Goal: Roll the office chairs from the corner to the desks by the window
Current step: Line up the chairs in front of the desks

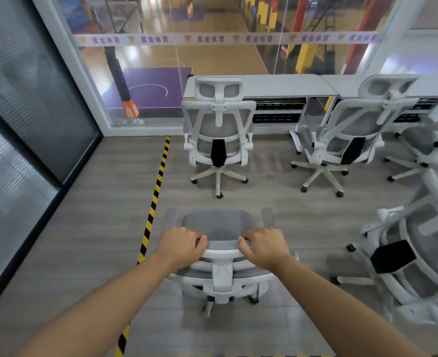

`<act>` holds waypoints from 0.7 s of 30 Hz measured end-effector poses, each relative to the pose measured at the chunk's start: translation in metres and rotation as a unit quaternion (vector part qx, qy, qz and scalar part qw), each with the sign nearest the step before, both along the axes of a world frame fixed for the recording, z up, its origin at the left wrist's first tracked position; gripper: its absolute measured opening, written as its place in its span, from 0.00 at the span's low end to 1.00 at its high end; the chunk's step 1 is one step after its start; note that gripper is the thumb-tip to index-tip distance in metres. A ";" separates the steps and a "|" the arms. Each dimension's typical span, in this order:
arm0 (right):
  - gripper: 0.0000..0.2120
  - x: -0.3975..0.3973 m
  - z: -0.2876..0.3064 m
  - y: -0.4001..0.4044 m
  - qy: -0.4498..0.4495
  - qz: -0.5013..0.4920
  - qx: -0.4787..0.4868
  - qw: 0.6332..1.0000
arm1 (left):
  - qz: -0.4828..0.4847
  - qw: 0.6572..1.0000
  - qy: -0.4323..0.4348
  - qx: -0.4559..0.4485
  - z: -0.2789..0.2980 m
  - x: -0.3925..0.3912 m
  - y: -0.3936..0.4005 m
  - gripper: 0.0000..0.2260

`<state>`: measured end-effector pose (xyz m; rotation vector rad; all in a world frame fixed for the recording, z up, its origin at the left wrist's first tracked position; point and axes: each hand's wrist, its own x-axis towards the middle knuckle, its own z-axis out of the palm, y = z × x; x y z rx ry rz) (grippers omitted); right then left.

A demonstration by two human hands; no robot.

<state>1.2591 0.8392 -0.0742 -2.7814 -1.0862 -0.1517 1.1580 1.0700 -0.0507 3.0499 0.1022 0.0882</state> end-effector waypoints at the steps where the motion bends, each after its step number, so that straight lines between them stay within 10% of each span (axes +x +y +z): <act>1: 0.23 -0.001 0.001 0.001 -0.001 0.002 0.002 1.000 | 0.000 1.000 0.004 -0.001 0.000 -0.001 0.001 0.23; 21: 0.23 0.009 -0.008 0.024 0.008 -0.004 0.024 1.000 | 0.010 1.000 -0.015 0.018 -0.010 0.004 0.028 0.27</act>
